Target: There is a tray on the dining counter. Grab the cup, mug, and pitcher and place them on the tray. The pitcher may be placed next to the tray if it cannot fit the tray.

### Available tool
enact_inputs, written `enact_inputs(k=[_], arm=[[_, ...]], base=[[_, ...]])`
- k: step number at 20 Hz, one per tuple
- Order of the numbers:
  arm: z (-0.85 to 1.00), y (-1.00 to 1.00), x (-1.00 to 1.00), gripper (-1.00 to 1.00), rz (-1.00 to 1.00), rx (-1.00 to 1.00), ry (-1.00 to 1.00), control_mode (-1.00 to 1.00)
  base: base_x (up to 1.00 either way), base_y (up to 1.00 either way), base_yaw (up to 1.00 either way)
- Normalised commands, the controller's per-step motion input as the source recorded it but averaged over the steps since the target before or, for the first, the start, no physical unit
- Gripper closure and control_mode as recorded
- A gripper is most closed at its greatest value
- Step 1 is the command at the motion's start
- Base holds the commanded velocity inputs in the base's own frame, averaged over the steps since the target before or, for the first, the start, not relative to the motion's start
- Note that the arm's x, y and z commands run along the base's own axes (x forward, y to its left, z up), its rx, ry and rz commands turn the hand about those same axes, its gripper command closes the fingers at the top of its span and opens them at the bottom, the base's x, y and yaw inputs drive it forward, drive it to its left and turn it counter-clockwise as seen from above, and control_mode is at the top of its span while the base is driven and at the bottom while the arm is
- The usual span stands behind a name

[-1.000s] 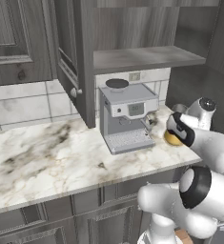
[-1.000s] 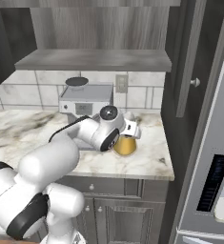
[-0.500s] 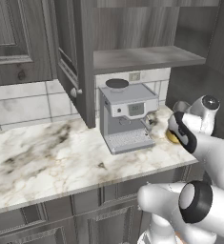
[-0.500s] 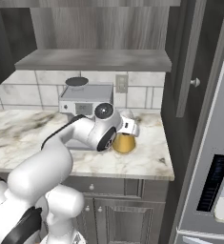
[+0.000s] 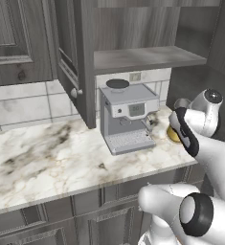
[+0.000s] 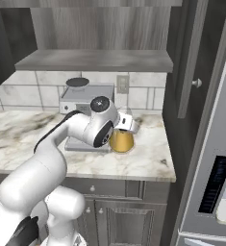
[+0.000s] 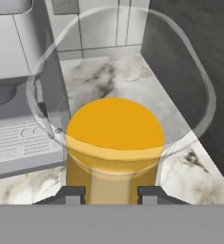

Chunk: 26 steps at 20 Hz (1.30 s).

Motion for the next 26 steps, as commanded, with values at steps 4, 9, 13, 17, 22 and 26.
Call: enact_inputs(k=[4, 9, 13, 17, 22, 26], arm=[[0.04, 0.09, -0.13, 1.00, 0.00, 0.00, 0.00, -1.00], [0.00, 0.14, -0.01, 1.00, 0.01, 0.00, 0.00, 1.00], [0.00, 0.00, 0.00, 1.00, 0.00, 0.00, 0.00, 1.00], [0.00, 0.00, 0.00, 1.00, 0.00, 0.00, 0.00, 1.00], [0.00, 0.00, 0.00, 1.00, 0.00, 0.00, 0.00, 1.00], [0.00, 0.00, 0.00, 1.00, 0.00, 0.00, 0.00, 1.00]], base=[[0.00, 0.00, 0.00], [-0.03, 0.02, 0.00], [-0.59, 0.01, 0.00], [-1.00, 0.00, -0.06], [-1.00, 0.00, -0.13], [-0.92, 0.00, -0.34]])
